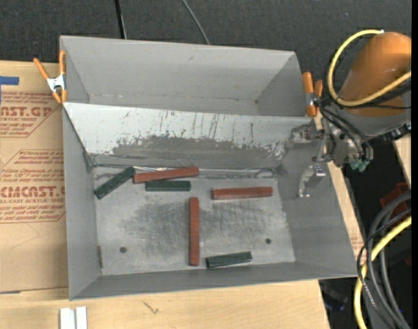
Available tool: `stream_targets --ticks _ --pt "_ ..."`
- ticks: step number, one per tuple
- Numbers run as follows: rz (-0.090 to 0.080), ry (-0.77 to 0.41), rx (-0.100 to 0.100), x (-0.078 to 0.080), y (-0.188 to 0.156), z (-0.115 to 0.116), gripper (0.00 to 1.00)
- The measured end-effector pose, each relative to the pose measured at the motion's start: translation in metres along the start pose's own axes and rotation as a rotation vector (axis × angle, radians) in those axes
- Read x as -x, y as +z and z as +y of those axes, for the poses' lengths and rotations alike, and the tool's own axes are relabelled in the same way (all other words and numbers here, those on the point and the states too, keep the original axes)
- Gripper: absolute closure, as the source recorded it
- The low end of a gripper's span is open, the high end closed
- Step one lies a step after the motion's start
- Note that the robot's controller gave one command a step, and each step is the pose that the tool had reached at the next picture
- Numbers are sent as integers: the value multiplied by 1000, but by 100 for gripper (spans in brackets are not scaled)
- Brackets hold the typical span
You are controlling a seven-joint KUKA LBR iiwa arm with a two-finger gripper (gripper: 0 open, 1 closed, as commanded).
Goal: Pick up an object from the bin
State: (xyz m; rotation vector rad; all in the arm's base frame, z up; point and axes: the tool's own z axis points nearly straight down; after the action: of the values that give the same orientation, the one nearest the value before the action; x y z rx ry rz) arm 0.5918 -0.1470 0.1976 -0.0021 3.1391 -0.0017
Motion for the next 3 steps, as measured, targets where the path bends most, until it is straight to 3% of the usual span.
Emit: stream_targets --ticks 1,2,3 --pt "0 0 0 0 0 0 0" --pt "2 -63 0 2 122 33 100" --pt "2 -63 0 2 122 33 100"
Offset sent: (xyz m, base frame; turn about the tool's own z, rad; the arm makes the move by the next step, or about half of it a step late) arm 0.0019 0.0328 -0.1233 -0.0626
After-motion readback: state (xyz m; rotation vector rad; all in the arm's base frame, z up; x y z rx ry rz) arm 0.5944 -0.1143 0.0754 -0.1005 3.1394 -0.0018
